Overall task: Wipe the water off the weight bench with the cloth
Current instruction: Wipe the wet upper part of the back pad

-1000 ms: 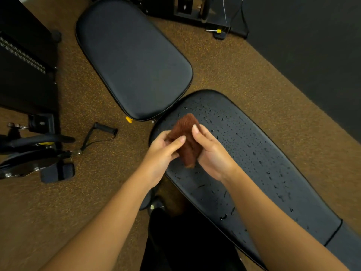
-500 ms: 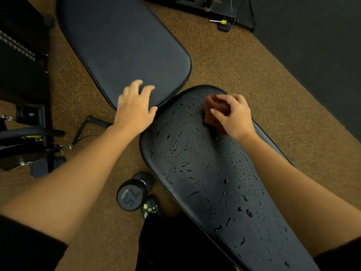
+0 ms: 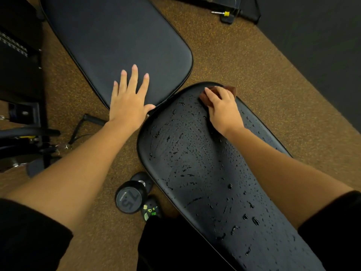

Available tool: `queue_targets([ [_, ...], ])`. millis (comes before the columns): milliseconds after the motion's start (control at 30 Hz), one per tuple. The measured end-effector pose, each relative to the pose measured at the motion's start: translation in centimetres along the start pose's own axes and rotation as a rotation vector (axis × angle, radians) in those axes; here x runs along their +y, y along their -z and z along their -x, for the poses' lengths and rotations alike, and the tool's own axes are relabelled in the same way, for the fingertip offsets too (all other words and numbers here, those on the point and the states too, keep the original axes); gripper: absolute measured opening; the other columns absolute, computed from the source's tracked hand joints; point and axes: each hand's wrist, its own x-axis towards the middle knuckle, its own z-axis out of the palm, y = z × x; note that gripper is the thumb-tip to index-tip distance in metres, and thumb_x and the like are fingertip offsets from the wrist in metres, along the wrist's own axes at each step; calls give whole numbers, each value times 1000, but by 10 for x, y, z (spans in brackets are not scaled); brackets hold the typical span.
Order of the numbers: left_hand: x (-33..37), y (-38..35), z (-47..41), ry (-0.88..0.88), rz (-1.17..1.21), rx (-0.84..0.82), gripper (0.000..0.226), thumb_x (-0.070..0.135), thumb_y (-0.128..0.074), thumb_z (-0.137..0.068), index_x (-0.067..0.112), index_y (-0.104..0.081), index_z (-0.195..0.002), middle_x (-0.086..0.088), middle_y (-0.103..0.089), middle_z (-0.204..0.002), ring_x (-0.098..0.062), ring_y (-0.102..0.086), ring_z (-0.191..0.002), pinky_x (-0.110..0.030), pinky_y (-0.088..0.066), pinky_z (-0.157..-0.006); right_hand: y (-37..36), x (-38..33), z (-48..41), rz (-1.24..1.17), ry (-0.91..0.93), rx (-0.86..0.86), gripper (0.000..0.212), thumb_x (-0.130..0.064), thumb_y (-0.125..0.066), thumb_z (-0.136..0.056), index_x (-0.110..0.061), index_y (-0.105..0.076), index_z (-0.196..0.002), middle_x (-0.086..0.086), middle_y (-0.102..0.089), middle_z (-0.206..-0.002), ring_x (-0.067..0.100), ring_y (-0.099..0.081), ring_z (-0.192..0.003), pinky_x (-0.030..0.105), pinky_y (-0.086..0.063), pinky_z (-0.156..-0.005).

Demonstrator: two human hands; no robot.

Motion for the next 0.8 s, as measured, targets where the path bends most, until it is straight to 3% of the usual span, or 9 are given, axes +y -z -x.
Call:
queue_targets([
  [133,0,-3,0,-2,8,10,76,42,-51,-91,16,-8,-149,-14,2,-157,-38,-1,-142,-51,-11,-115,-8,-14,4,-47,93,-35,48,-2,-49,-91,-5,-43,-138,20,-36,-144,39,-29,-133,43,-19,-114],
  [267,0,-2,-2,-9,12,11,77,42,-52,-90,16,-9,-149,-15,1,-156,-38,-1,-142,-52,-12,-114,-5,-9,26,-10,213,-58,48,4,-54,-85,-3,-50,-133,25,-44,-137,43,-38,-127,49,-29,-109],
  [567,3,-3,-3,21,40,-8,77,38,-54,-91,17,-8,-149,-14,4,-157,-38,1,-142,-51,-9,-114,1,-2,-7,-49,8,-17,48,0,-45,-93,-6,-40,-140,17,-34,-144,33,-25,-136,44,-25,-112],
  [700,3,-2,-3,20,44,-10,77,38,-53,-91,17,-8,-149,-13,4,-157,-37,1,-142,-50,-9,-114,-7,-15,-2,-80,68,-29,49,6,-49,-88,-1,-45,-136,23,-37,-141,38,-29,-134,42,-21,-114],
  [800,2,-2,-2,21,45,-9,77,39,-52,-92,17,-7,-149,-13,5,-157,-37,2,-143,-50,-9,-115,-3,-10,15,-71,158,-42,47,7,-52,-85,0,-50,-131,25,-43,-136,42,-35,-129,46,-26,-110],
])
